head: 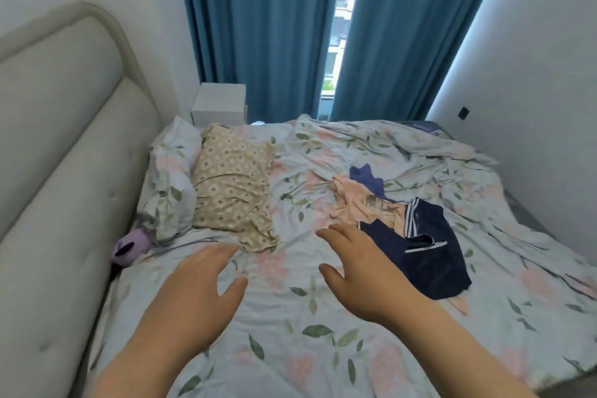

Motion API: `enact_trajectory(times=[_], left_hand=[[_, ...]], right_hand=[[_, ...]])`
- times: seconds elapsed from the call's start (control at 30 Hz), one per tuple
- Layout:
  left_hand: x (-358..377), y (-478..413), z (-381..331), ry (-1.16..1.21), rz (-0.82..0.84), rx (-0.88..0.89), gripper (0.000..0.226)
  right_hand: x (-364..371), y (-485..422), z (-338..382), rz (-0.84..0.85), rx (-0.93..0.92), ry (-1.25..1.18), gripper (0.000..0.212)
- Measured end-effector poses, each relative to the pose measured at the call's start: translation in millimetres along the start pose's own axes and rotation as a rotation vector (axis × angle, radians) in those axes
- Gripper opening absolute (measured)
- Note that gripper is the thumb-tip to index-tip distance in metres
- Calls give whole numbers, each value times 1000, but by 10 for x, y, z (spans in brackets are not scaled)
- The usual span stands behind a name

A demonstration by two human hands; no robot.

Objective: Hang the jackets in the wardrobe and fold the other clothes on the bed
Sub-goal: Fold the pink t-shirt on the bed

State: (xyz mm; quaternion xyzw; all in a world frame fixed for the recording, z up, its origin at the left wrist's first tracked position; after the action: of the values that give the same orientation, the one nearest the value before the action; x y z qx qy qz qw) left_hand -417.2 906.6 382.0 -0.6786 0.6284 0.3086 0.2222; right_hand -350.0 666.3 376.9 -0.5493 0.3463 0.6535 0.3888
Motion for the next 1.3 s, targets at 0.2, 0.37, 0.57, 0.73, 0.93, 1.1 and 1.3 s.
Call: enact_trajectory(times=[0.2, 0.37, 0.57, 0.73, 0.93, 1.1, 1.3], left_hand=[[416, -119, -554, 15, 182, 139, 58], [727, -286, -953, -2, 244, 236, 57], [1345, -528, -1582, -38, 301, 328, 57], [1985, -710, -1969, -47, 331, 319, 58], [2598, -950, -2344, -40, 294, 300, 55], [2817, -1101, -2536, -59, 279, 289, 53], [2899, -1251, -2526, -97, 295, 254, 56]], right_hand=[[-160, 669, -523, -26, 208, 17, 55], [-200, 1001, -933, -64, 352, -8, 55], [-196, 1294, -1672, -76, 448, -48, 56], [-204, 1386, -2394, -57, 453, -52, 55], [-177, 1323, -3079, -36, 397, -46, 55], [-204, 1240, -3411, -34, 377, -52, 55], [-164, 1182, -3579, -35, 379, -67, 54]])
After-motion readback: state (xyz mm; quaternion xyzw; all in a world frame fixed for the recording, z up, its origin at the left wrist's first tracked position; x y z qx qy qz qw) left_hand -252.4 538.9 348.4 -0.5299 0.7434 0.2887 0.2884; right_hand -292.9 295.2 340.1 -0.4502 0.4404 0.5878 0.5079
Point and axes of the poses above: each hand's wrist, its own y-axis away from the middle knuckle, its own x-axis out of the palm, z = x × y, the point moved 4 cm from there along -y, towards the middle knuckle, and after that the axes turned 14 degrees about y, right-handed, at the moved point
